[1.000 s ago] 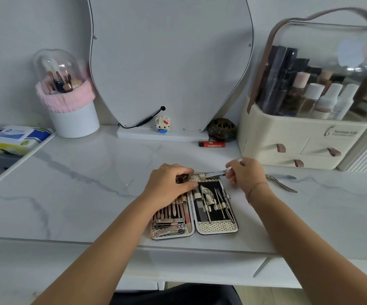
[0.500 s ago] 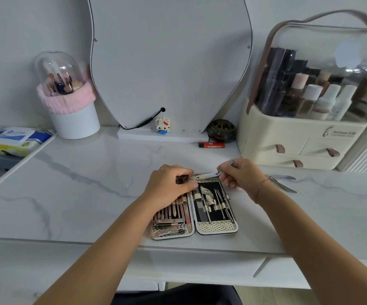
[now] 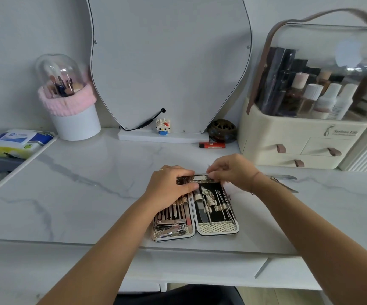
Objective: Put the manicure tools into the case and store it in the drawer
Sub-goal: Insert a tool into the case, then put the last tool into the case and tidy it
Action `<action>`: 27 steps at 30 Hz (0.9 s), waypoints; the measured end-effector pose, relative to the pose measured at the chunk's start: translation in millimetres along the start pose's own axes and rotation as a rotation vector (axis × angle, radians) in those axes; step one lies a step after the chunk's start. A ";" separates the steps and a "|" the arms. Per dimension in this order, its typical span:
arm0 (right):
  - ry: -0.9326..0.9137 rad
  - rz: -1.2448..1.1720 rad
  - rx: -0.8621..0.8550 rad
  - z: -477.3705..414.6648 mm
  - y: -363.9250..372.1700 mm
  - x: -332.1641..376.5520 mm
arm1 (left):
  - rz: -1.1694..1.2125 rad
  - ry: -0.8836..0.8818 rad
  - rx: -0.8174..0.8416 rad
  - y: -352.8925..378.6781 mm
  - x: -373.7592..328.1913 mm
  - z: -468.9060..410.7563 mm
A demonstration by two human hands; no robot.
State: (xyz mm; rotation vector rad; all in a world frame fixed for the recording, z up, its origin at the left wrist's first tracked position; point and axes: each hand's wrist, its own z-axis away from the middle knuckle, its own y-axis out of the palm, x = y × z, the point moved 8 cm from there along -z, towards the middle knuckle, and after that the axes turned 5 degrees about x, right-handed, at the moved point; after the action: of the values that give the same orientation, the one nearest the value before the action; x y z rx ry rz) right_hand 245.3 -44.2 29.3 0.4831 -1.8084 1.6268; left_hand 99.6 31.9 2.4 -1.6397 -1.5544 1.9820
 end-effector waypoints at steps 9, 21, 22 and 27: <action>-0.034 0.151 -0.054 -4.2 7.4 8.5 | 0.028 -0.007 -0.017 0.2 1.0 0.9; 0.387 0.174 -0.474 103.8 -85.8 -104.1 | 0.065 -0.013 -0.014 -0.1 3.2 -1.4; 0.427 0.166 -0.469 111.4 -86.9 -113.9 | 0.069 -0.019 -0.007 -0.2 1.9 -3.3; 0.402 0.152 -0.449 116.7 -86.2 -116.2 | 0.069 -0.066 -0.024 -3.0 -4.7 -13.4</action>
State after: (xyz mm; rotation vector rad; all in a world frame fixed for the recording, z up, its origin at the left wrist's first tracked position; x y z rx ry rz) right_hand 360.2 -189.3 11.9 -0.1753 -1.8456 1.2399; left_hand 110.6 38.4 9.3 -1.6750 -1.5706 2.0799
